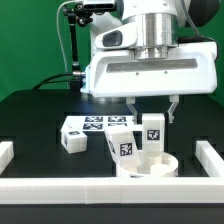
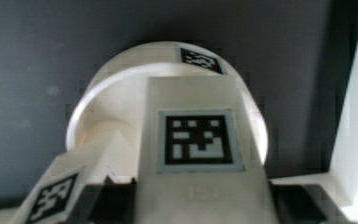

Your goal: Assemble stool

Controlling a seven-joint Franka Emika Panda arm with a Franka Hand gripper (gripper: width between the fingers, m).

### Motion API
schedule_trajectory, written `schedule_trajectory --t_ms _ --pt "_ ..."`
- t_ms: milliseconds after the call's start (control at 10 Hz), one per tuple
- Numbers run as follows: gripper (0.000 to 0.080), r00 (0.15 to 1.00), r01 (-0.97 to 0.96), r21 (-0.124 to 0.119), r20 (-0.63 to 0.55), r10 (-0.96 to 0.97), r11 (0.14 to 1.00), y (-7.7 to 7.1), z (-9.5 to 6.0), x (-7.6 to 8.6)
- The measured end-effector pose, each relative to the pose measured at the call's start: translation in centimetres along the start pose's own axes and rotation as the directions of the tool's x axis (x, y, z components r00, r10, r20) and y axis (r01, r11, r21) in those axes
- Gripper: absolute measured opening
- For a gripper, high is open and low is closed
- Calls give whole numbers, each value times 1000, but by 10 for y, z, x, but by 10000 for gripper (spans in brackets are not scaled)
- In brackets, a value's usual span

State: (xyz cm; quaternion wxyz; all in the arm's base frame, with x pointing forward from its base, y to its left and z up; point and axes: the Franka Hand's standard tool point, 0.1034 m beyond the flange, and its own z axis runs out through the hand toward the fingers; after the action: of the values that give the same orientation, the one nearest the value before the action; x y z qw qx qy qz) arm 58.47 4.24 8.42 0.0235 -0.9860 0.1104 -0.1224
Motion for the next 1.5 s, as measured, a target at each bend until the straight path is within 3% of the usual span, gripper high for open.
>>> schedule_trajectory --t_ms 200,600,800,1000,1300,1400,1500 --pt "343 982 -181 14 -53 182 983 -6 1 -4" --pt "343 890 -451 47 -48 453 891 -13 0 -5" --pt "343 807 -586 66 -38 589 808 -13 0 -3" --pt "343 637 -767 92 -11 770 636 -8 -1 -2" --pt "343 494 -866 96 14 869 491 -6 -1 -4" --pt "343 494 -866 96 14 869 491 -6 -1 -4" --pt "446 515 -854 94 13 857 512 -6 -1 -3"
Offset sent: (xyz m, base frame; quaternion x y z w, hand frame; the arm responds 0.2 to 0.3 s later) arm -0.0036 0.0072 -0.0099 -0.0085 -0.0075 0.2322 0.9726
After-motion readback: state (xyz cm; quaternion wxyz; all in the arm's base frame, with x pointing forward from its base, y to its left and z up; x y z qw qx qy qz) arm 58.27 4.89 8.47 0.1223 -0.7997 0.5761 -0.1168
